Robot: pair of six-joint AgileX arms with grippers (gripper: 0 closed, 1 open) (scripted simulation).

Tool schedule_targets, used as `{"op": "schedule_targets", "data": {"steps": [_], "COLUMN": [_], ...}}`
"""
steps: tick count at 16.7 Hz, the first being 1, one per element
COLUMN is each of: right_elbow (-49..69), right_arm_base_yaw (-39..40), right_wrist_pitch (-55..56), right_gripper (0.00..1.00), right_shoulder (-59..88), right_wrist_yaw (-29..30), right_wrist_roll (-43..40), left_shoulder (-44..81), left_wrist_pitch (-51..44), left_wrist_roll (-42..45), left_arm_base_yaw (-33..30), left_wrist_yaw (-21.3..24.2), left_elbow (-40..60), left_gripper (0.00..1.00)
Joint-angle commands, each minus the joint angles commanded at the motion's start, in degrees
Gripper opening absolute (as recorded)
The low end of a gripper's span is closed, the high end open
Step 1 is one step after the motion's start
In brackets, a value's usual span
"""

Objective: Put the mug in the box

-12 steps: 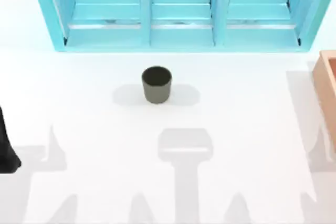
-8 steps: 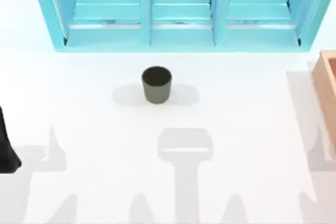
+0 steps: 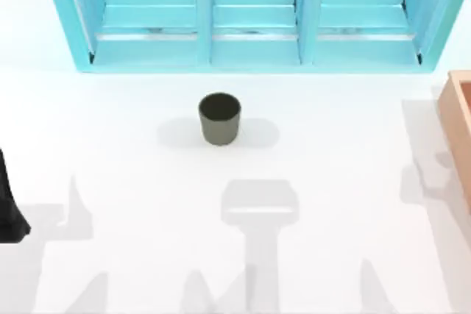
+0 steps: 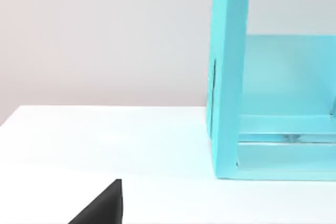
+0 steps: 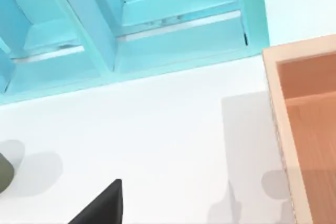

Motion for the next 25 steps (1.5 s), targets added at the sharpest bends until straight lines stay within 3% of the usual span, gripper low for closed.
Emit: {"op": "schedule_targets", "data": {"steps": [8, 14, 20, 25], "right_elbow": [47.67, 78.60, 99.57, 107.39], "right_arm_base_yaw": [13.94, 23.13, 29.27, 31.75], "right_wrist_pitch": [-30.70, -45.93, -50.22, -50.97], "right_gripper": [1.00, 1.00, 1.00, 1.00], "right_shoulder": [51.81, 83.89, 101.49, 107.69], "right_wrist_yaw": [3.58, 7.07, 9.78, 11.07], "right_wrist_roll": [18.16, 24.45, 23.84, 22.65], "left_shoulder": [0.00, 0.00, 0.00, 0.00], "left_wrist_pitch": [0.00, 0.00, 0.00, 0.00], "left_wrist_roll": [0.00, 0.00, 0.00, 0.00], "left_arm_base_yaw": [0.00, 0.00, 0.00, 0.00], "left_wrist_yaw": [0.00, 0.00, 0.00, 0.00], "left_elbow": [0.00, 0.00, 0.00, 0.00], "left_gripper": [1.00, 1.00, 1.00, 1.00]}}
